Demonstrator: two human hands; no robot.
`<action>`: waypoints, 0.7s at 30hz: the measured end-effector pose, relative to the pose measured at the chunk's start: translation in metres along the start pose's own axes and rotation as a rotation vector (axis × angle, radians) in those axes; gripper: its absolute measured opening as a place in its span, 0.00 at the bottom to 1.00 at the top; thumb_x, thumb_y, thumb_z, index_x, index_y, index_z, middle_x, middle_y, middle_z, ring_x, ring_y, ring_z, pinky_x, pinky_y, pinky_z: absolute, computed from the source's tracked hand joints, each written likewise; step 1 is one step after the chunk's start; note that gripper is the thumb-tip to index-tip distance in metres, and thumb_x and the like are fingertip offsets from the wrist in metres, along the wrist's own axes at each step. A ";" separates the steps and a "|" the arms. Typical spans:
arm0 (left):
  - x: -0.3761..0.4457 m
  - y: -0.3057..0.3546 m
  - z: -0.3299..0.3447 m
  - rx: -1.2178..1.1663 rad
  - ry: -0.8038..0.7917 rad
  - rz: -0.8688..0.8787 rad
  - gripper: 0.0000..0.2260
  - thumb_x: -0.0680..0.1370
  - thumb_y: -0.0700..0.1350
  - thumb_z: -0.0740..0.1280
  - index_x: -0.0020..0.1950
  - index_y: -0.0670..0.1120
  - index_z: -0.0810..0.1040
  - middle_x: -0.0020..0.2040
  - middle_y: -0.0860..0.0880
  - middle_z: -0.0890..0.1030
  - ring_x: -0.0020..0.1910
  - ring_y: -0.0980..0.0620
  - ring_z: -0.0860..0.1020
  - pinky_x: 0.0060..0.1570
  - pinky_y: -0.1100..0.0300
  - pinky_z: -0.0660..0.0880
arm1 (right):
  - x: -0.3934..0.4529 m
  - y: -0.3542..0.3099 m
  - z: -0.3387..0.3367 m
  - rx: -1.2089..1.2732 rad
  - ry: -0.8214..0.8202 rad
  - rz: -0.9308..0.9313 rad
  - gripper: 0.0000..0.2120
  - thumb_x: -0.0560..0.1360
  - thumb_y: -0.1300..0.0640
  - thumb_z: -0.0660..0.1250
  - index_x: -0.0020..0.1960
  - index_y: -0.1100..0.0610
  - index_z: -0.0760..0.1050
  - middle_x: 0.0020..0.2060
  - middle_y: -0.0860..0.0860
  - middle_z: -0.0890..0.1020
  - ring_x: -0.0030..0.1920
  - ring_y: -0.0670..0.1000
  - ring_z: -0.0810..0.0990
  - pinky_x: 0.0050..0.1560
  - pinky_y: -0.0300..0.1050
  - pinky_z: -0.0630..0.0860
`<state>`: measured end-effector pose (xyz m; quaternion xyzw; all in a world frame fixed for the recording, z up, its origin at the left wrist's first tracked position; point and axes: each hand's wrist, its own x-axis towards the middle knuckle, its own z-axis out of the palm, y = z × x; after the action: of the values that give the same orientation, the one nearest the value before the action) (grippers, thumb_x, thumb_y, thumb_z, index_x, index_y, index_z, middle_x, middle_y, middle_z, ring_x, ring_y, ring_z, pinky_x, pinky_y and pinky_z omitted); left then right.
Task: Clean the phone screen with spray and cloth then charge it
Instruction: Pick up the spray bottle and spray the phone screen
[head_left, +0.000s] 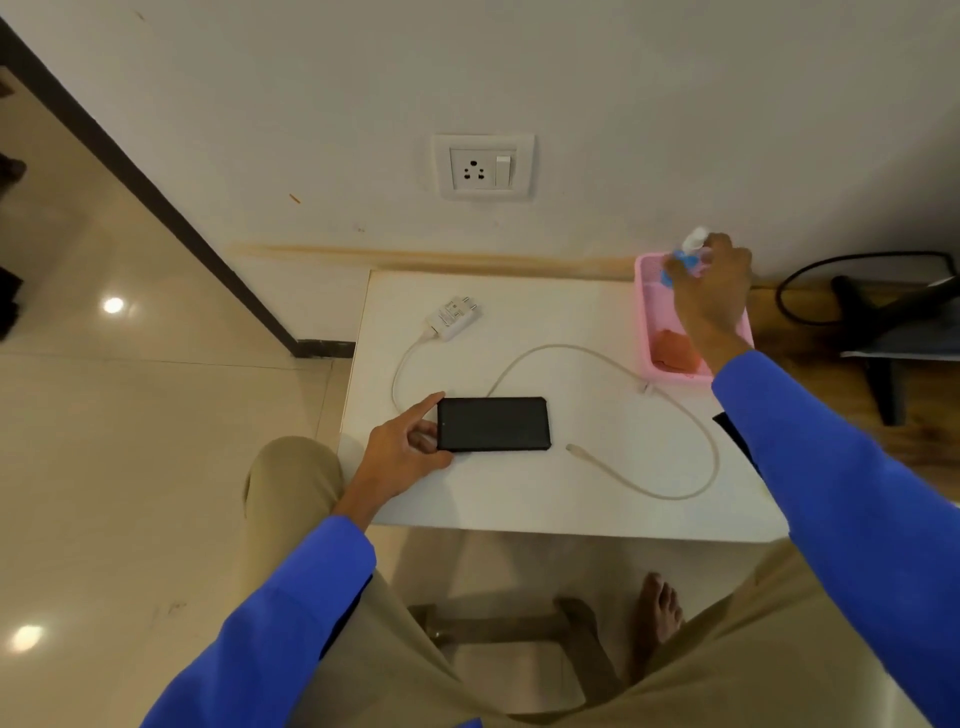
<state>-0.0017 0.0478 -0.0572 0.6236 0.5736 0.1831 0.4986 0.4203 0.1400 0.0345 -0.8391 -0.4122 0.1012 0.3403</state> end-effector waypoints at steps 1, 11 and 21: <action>0.000 0.000 0.000 -0.003 0.000 -0.003 0.39 0.72 0.38 0.81 0.79 0.57 0.69 0.51 0.52 0.82 0.40 0.59 0.81 0.44 0.63 0.82 | -0.008 -0.003 -0.004 0.065 0.027 -0.063 0.23 0.79 0.46 0.71 0.67 0.57 0.73 0.61 0.56 0.79 0.59 0.56 0.79 0.59 0.48 0.76; -0.009 0.002 0.000 0.101 -0.063 0.034 0.39 0.70 0.41 0.82 0.78 0.56 0.72 0.52 0.51 0.84 0.49 0.55 0.83 0.53 0.73 0.76 | -0.171 -0.019 -0.038 0.339 -0.047 -0.265 0.15 0.80 0.48 0.72 0.57 0.58 0.76 0.49 0.51 0.81 0.51 0.51 0.81 0.54 0.48 0.81; -0.027 0.004 0.003 0.382 -0.060 0.060 0.38 0.71 0.48 0.82 0.79 0.56 0.72 0.52 0.53 0.79 0.45 0.54 0.76 0.53 0.57 0.79 | -0.273 0.034 -0.007 0.417 -0.231 -0.070 0.23 0.78 0.47 0.74 0.70 0.51 0.74 0.55 0.46 0.77 0.54 0.43 0.81 0.52 0.33 0.81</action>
<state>-0.0045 0.0225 -0.0456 0.7288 0.5642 0.0670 0.3822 0.2695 -0.0857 -0.0125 -0.7187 -0.4473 0.2676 0.4602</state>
